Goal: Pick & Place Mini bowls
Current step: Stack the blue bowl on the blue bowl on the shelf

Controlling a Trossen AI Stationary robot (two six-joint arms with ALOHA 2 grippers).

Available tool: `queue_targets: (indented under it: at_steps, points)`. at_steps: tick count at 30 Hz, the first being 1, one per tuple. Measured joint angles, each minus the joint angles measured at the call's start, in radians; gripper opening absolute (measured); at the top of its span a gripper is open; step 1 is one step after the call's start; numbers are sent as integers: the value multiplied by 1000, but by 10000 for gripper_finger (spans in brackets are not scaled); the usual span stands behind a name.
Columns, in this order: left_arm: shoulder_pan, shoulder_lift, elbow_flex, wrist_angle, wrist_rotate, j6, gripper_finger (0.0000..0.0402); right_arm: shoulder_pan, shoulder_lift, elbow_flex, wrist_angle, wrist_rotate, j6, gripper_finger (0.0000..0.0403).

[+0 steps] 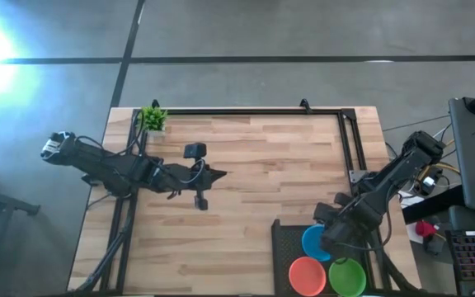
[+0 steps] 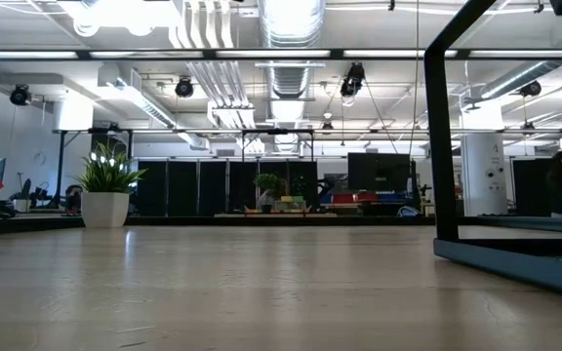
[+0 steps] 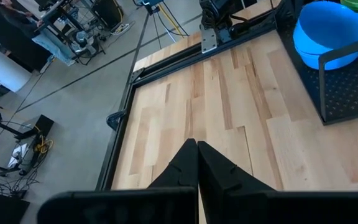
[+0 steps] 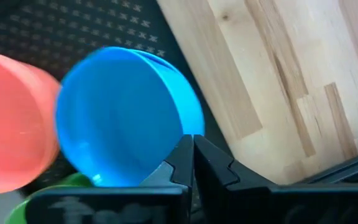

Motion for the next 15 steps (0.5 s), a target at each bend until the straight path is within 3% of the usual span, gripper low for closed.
queue_targets:
  at_steps: [9,15]
  points:
    - [0,0,-12,-3,0,-1,0,0,24,-85,83,-5,1,8]
    - [0,0,-16,-4,0,-2,0,0,19,-66,77,-3,-11,8]
